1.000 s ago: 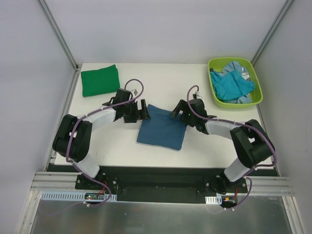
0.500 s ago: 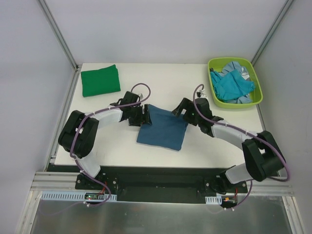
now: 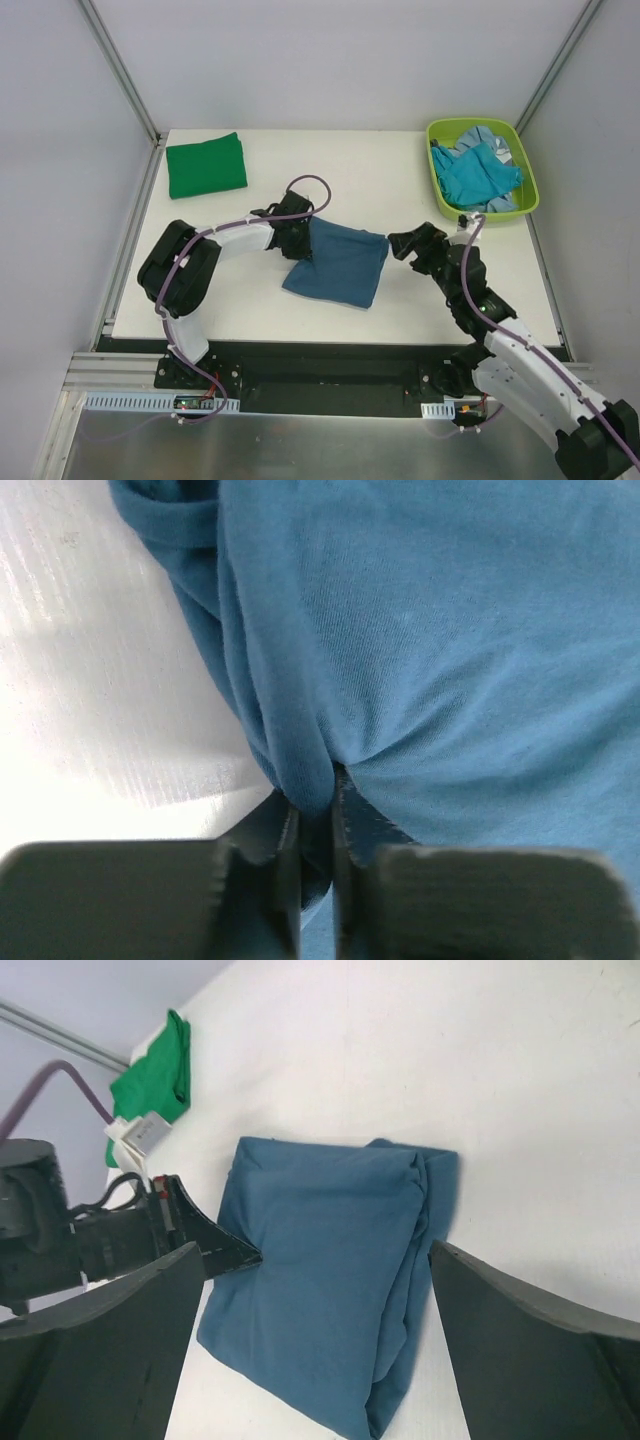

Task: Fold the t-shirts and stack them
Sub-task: Put the neatly folded tshirt into the corner of the board with the left arm

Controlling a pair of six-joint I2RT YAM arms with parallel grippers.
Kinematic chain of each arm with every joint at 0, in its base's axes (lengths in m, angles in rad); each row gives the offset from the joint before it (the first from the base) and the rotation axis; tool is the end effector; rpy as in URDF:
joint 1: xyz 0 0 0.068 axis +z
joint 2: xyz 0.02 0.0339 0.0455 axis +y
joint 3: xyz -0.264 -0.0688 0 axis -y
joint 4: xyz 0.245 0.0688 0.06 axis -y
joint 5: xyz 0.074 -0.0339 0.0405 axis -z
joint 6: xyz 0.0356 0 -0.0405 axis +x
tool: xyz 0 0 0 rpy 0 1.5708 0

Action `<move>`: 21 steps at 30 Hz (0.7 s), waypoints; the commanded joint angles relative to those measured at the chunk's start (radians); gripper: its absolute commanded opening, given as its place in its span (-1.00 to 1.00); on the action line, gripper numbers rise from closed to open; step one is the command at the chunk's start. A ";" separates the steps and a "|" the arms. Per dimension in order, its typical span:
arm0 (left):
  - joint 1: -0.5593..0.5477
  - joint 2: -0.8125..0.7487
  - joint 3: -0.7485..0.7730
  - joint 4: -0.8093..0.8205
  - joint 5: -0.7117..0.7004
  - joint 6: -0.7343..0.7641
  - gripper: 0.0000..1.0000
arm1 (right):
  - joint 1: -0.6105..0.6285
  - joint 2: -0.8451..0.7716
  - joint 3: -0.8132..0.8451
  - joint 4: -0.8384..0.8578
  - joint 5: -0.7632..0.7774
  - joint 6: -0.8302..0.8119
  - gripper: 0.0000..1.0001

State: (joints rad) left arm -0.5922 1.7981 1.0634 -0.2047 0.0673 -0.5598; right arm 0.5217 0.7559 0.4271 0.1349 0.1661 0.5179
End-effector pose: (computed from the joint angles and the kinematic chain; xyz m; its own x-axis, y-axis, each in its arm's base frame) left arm 0.3025 -0.2064 0.1626 -0.8807 -0.0460 -0.4713 0.1442 0.9220 -0.3594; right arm 0.1644 0.0877 0.2512 -0.3188 0.3799 -0.8683 -0.2221 0.8607 0.4581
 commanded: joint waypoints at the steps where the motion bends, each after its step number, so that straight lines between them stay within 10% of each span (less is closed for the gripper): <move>1: -0.043 0.075 -0.026 -0.136 -0.168 -0.006 -1.00 | 0.001 -0.117 -0.033 -0.035 0.076 -0.024 0.93; 14: -0.014 -0.074 0.142 -0.141 -0.454 0.213 -1.00 | -0.054 -0.231 -0.149 0.020 0.076 -0.024 0.93; 21: 0.169 -0.053 0.250 -0.148 -0.248 0.279 -1.00 | -0.121 -0.245 -0.162 0.029 0.076 -0.024 0.93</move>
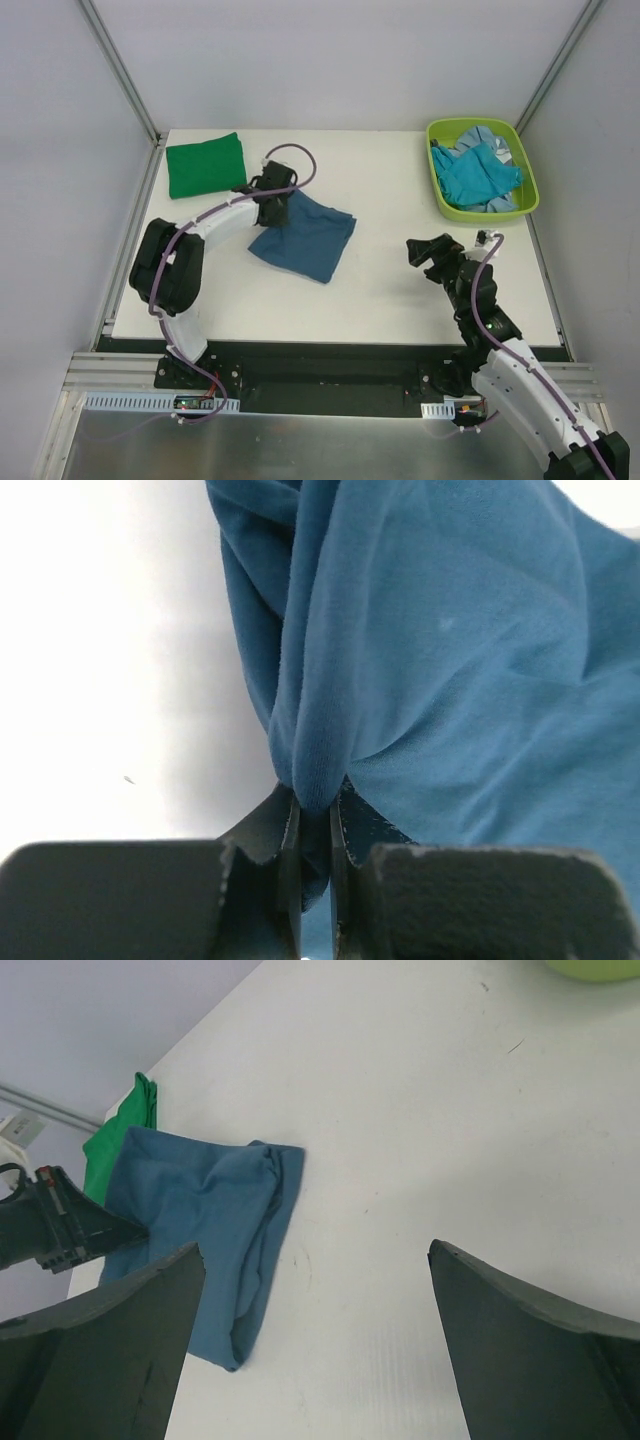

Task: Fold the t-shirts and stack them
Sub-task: Put the neatly folded tshirt into the corner of the board with the left arm

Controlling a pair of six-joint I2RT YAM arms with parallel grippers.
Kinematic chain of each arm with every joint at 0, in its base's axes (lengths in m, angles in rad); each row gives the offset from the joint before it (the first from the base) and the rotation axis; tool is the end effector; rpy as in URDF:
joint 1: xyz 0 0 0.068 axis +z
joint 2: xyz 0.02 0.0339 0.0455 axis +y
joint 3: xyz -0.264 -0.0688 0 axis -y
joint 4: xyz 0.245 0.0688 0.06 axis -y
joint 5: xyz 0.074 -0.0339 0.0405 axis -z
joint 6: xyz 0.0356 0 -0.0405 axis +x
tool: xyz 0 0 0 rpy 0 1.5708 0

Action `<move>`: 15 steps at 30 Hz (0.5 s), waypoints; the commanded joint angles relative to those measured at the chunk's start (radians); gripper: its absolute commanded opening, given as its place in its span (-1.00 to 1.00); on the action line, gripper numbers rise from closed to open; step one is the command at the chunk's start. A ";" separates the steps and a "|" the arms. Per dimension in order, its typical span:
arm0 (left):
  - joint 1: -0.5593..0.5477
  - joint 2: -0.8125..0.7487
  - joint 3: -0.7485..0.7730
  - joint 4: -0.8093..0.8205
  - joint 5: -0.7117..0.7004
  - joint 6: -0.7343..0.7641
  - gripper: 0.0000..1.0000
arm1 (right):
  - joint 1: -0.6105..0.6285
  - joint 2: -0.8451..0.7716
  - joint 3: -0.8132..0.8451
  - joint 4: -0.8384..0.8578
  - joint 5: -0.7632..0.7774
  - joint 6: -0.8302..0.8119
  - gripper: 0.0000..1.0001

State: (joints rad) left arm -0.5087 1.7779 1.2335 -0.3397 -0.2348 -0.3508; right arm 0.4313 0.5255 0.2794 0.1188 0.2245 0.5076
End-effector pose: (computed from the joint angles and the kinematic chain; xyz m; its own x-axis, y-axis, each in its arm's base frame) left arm 0.3392 -0.1797 0.2123 -0.7528 0.0371 -0.6572 0.0917 0.9946 -0.0489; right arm 0.1411 0.0562 0.2306 -0.2014 0.4290 -0.8806 -0.1248 0.8804 0.4574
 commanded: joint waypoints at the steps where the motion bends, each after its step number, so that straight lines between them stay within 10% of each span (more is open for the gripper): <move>1: 0.105 -0.022 0.101 -0.012 0.034 0.093 -1.00 | -0.035 -0.015 -0.016 0.047 0.018 -0.014 0.93; 15: 0.305 0.216 0.506 -0.055 -0.112 0.320 -1.00 | -0.105 0.093 -0.009 0.108 0.018 -0.014 0.93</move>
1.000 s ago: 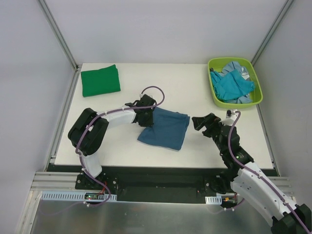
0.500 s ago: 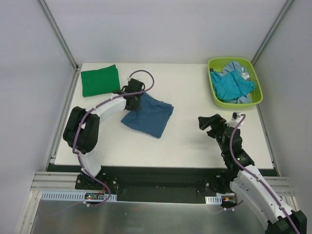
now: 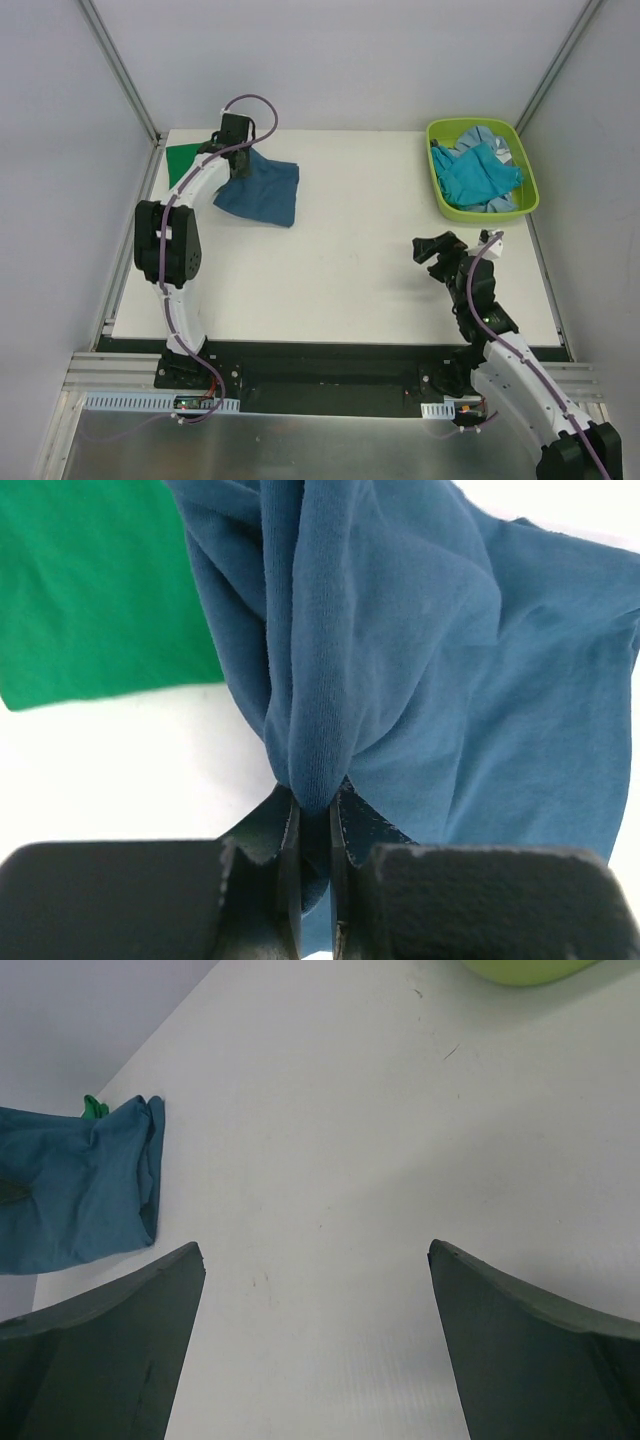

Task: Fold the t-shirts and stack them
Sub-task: Put the neatly folded tshirt into the corner of the board with the left arm

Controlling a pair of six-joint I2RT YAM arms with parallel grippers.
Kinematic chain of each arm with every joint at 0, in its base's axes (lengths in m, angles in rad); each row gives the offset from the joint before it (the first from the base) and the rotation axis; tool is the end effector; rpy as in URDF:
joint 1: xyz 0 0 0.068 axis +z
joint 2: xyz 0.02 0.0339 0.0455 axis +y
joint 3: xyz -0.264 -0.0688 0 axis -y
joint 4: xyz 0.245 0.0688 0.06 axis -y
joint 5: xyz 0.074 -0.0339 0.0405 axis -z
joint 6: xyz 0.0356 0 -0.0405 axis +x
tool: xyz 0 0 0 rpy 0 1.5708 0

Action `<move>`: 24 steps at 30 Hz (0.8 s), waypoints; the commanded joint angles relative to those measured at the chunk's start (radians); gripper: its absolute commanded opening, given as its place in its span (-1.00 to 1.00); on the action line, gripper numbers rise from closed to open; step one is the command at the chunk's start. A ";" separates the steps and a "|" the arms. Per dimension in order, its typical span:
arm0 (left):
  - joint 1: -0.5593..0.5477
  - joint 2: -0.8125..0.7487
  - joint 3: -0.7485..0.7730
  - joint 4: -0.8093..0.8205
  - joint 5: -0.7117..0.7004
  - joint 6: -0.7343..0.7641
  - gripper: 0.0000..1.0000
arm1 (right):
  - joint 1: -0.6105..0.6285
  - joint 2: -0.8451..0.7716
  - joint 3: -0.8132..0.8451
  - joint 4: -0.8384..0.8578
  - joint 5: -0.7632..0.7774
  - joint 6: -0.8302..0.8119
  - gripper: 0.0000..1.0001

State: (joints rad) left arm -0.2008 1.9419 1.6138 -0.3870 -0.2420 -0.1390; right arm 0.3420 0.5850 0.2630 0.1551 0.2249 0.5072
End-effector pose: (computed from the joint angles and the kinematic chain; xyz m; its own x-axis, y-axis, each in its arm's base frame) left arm 0.4417 -0.0812 0.2662 -0.6386 -0.0073 -0.7695 -0.0728 0.9960 0.0510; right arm 0.1520 0.0457 0.2206 -0.1950 0.4332 -0.8800 -0.0287 0.8943 0.4466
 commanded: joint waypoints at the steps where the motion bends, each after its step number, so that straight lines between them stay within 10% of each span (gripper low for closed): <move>1: -0.003 0.074 0.162 -0.007 -0.138 0.121 -1.00 | -0.020 0.053 0.007 0.083 0.017 -0.013 0.93; 24: 0.017 0.262 0.659 -0.009 -0.253 0.326 -1.00 | -0.080 0.136 0.065 0.025 -0.027 -0.209 0.93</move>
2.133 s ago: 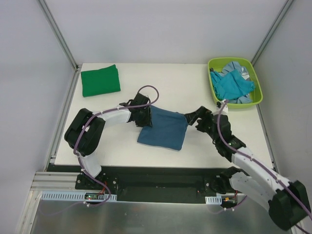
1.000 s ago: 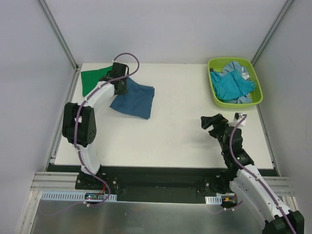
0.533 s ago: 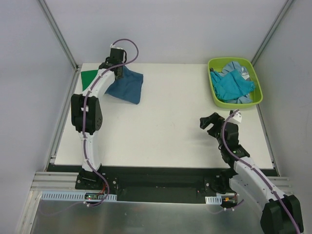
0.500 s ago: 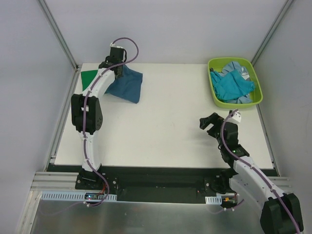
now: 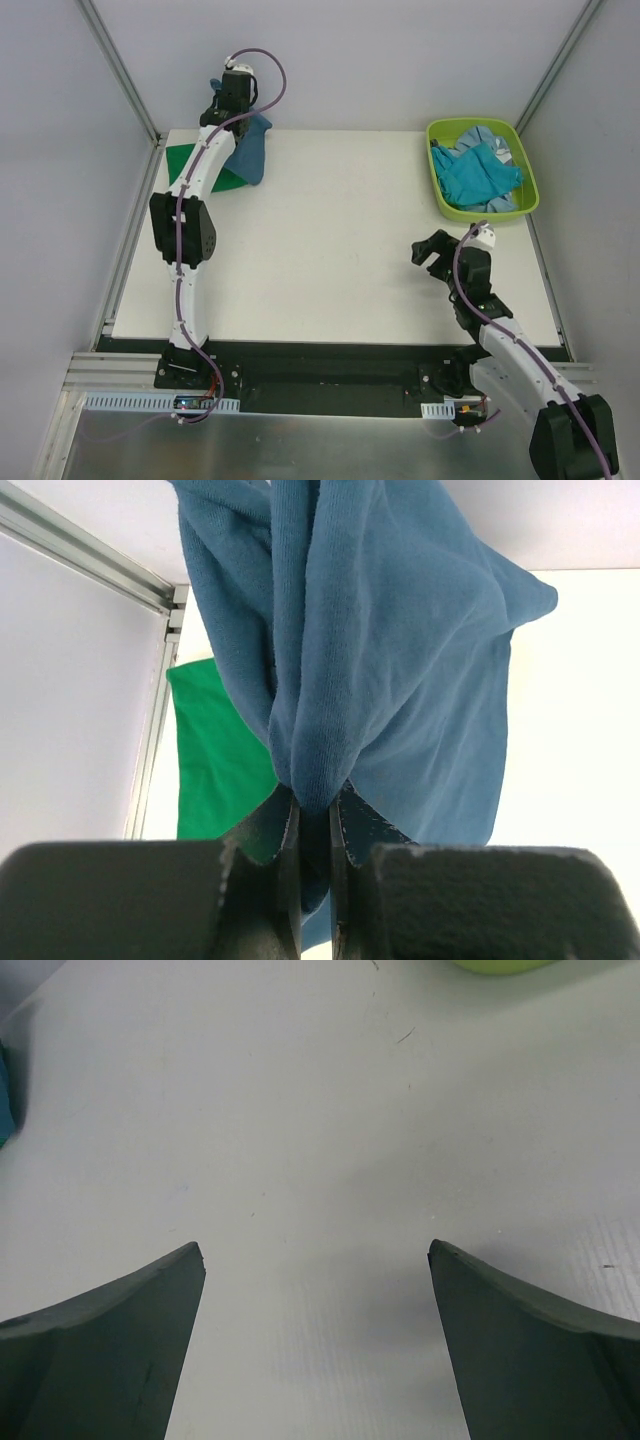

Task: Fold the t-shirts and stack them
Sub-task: Put the neatly folded tshirt into the corner of the board with the left arm

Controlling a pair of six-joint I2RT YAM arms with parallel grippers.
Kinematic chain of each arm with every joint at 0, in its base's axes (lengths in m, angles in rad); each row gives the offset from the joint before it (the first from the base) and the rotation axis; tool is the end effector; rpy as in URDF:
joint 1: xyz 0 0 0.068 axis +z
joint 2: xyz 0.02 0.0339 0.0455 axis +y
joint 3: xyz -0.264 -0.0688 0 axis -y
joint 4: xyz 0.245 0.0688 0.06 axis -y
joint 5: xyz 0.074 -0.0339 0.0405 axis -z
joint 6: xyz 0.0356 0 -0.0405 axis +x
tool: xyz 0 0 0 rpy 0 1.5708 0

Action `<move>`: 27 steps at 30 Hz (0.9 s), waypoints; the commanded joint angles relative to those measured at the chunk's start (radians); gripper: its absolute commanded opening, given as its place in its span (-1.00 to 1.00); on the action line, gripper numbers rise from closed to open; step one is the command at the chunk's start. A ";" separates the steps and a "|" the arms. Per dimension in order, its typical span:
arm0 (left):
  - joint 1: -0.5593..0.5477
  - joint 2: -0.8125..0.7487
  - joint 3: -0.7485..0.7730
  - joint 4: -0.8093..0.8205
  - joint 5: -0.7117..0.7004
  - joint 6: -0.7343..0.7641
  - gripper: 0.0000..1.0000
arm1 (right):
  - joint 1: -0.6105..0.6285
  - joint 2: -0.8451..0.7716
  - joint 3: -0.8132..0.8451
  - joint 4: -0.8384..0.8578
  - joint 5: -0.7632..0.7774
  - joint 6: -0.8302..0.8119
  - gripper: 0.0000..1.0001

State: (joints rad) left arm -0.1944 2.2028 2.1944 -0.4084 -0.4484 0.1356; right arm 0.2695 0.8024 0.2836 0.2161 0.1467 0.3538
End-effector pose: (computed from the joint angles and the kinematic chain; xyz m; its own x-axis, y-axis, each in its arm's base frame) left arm 0.5117 -0.0850 0.3415 -0.4226 0.2074 -0.8823 -0.1592 0.9414 0.2975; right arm 0.1781 0.0438 0.2014 -0.3142 0.2688 -0.9105 -0.0214 0.9568 0.2898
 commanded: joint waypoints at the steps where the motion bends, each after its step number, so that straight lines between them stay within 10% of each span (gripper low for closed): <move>1: 0.010 -0.002 0.083 0.014 -0.049 0.053 -1.00 | -0.010 -0.103 0.043 -0.055 0.066 -0.068 0.93; 27: 0.009 -0.141 0.041 -0.040 -0.032 -0.053 -1.00 | -0.016 -0.147 0.066 -0.178 0.149 -0.130 0.93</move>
State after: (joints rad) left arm -0.1944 2.1513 2.2261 -0.4660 -0.4835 0.1074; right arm 0.2611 0.6521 0.3073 0.0288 0.2741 0.2413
